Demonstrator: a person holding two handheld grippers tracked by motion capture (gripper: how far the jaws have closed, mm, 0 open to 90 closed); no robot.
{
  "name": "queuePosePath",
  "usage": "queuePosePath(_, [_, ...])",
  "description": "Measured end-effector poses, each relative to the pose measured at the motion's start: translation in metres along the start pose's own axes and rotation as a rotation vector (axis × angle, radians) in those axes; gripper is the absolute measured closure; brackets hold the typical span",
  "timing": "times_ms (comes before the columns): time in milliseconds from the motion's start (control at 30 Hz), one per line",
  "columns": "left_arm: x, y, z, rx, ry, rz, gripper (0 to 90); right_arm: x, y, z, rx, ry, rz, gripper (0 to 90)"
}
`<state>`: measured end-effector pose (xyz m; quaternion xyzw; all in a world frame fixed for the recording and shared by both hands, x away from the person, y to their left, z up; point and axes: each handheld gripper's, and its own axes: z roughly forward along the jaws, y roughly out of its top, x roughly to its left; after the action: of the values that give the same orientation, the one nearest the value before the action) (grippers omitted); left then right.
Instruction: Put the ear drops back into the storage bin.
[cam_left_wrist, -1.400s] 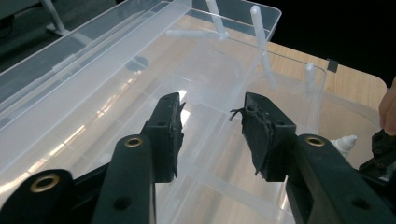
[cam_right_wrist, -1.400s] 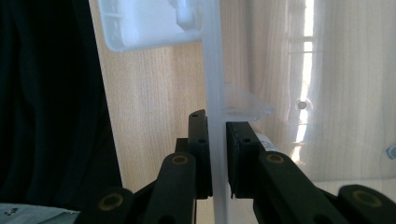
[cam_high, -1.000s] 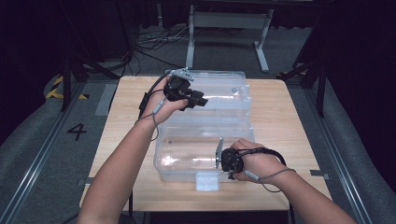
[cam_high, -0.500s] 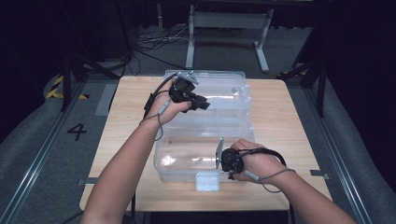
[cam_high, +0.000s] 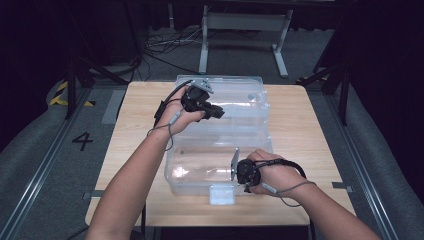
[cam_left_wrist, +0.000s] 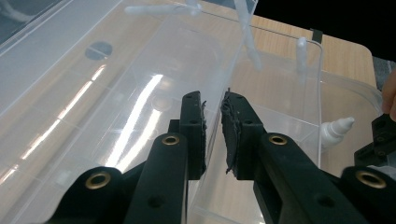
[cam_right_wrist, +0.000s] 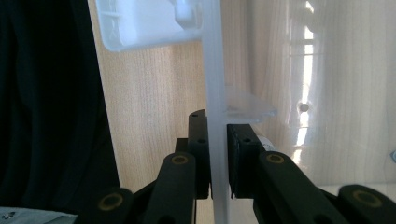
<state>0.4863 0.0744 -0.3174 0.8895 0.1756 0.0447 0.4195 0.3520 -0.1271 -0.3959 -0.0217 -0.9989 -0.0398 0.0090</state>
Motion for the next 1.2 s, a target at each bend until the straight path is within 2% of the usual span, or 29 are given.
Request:
queuePosePath(233, [-0.002, 0.0, -0.002, 0.004, -0.016, 0.01, 81.8, 0.0, -0.001, 0.002, -0.004, 0.002, 0.008, 82.2])
queuePosePath(533, [-0.009, 0.001, -0.004, 0.014, 0.002, 0.036, 82.5, -0.001, -0.001, 0.002, -0.003, 0.006, 0.007, 82.1])
queuePosePath(733, [-0.017, 0.002, -0.008, 0.02, -0.012, 0.059, 83.4, 0.0, -0.001, 0.002, -0.005, 0.002, 0.015, 82.2])
queuePosePath(867, [-0.022, 0.002, -0.011, 0.023, -0.017, 0.081, 83.8, 0.0, -0.002, 0.002, -0.009, -0.001, 0.003, 82.3])
queuePosePath(1200, [-0.03, -0.003, -0.016, 0.004, -0.037, 0.092, 84.5, 0.0, -0.002, 0.002, -0.011, -0.001, 0.003, 82.3])
